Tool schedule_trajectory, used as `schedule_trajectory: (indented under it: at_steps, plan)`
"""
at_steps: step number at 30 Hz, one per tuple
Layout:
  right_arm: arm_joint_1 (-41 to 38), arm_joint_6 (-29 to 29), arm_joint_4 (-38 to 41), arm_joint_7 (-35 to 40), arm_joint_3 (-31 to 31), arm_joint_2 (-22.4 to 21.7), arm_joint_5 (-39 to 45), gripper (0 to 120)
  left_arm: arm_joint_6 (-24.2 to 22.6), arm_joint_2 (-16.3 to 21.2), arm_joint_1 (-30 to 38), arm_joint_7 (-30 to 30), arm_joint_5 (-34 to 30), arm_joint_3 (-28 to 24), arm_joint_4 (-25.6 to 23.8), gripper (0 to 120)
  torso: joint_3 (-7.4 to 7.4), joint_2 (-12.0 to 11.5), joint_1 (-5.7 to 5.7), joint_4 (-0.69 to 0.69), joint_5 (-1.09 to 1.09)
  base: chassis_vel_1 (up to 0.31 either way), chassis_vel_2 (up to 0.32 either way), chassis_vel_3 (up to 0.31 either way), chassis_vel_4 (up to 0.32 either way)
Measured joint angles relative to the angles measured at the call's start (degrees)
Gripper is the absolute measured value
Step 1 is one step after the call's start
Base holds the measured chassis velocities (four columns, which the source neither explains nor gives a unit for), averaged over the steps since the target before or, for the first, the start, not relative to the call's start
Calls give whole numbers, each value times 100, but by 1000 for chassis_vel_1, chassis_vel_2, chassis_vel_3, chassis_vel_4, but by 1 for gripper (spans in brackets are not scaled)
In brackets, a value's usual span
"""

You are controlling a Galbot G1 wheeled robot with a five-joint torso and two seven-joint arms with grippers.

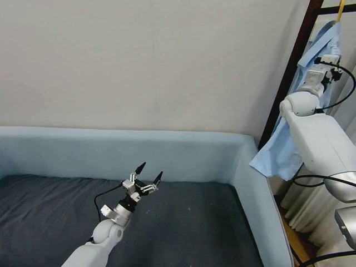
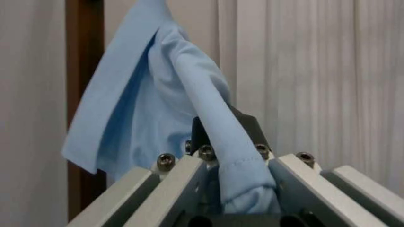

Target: Pick up the clothes from the sofa and hang them on the clothes hanger.

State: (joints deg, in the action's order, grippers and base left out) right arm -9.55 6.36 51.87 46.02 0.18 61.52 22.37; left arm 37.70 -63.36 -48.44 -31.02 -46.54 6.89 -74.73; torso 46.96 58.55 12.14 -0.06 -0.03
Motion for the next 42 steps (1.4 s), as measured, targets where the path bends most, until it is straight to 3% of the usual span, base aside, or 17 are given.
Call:
schedule_trajectory:
  at_steps: [8,20,24,26,28,31,32,35,37,39,41,42]
  plan:
    - [-49,48,121,-208,-172,-91,185,1,9,-12,-28,0,-7,15,-28,100,0,0,0,-2,0,0,0,0,0]
    - [252,27,889,-710,-530,-362,852,44,7,-15,-42,19,4,16,-102,100,0,0,0,-1,0,0,0,0,0]
    - [660,-575,1907,-1450,-544,-738,1450,58,8,-4,-119,77,-67,122,-214,100,-1,1,0,4,-4,0,0,0,0]
    - [1244,-1018,2786,-2029,-474,-1316,1919,70,4,15,-246,277,-129,268,-473,100,0,0,0,1,-1,0,0,0,0]
    - [1340,-1093,2910,-2108,-457,-1406,1976,72,-8,17,-283,342,-146,306,-558,100,0,0,0,-1,2,0,0,0,0]
    - [2299,-1838,3955,-2780,-105,-2188,2479,86,-318,-9,-647,1157,-59,670,-1351,100,-2,1,-1,-4,-1,0,0,0,0]
    - [2299,-1838,3955,-2780,-105,-2188,2479,86,-318,-9,-647,1157,-59,670,-1351,100,-2,1,-1,-4,-1,0,0,0,0]
    - [3680,-2014,4853,-3083,479,-2710,2564,98,-655,-67,-1189,2273,386,936,-2123,100,-3,1,-2,-3,1,0,0,0,0]
    - [4098,-2057,5080,-3121,613,-2776,2493,100,-773,-114,-1427,2415,495,1065,-2373,100,-2,0,-2,-6,1,0,0,0,0]
    - [4720,-2130,5409,-3187,670,-2621,2327,100,-1001,-307,-2154,2582,826,1614,-2946,100,-3,1,-2,-6,-1,0,0,0,0]
    - [5096,-2114,5655,-3116,620,-2414,2252,100,-1193,-530,-2658,2816,1200,2067,-3366,100,-1,1,-2,13,0,0,0,0,0]
    - [5096,-2114,5655,-3116,620,-2414,2252,100,-1193,-530,-2658,2816,1200,2067,-3366,100,-1,1,-2,13,0,0,0,0,0]
